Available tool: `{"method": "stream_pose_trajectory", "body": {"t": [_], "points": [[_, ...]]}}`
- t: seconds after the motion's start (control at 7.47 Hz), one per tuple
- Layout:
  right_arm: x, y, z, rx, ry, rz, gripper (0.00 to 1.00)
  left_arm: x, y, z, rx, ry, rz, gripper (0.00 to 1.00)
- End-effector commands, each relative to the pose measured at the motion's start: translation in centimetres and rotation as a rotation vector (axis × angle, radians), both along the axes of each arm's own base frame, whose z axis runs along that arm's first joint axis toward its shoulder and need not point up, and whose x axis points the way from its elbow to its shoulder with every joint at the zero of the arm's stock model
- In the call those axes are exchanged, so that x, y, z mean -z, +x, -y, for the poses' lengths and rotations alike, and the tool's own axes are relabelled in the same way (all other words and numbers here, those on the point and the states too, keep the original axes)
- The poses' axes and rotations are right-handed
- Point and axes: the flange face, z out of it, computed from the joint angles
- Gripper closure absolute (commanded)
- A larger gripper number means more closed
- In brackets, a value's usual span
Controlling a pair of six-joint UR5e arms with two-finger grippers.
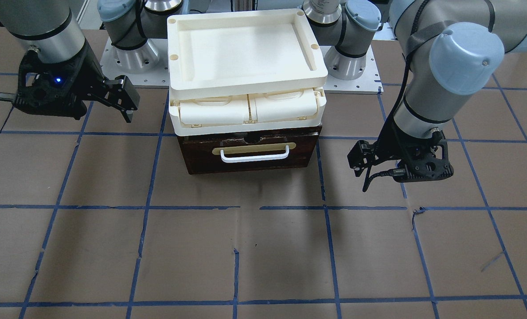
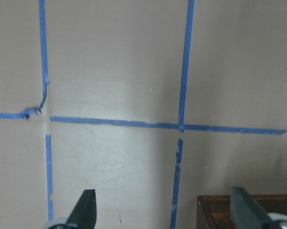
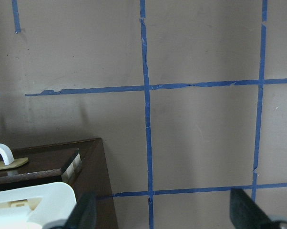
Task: Put scissors in drawer and close it
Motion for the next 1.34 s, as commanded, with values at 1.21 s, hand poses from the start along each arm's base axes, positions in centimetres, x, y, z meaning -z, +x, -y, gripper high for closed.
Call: {"method": "stream_pose_trajectory", "body": {"t": [1.21], "points": [[-0.2, 0.5, -0.3, -0.009, 0.006, -0.002, 0.00, -2.1, -1.5, -2.9, 0.034, 0.056, -0.033, 0.00]]}}
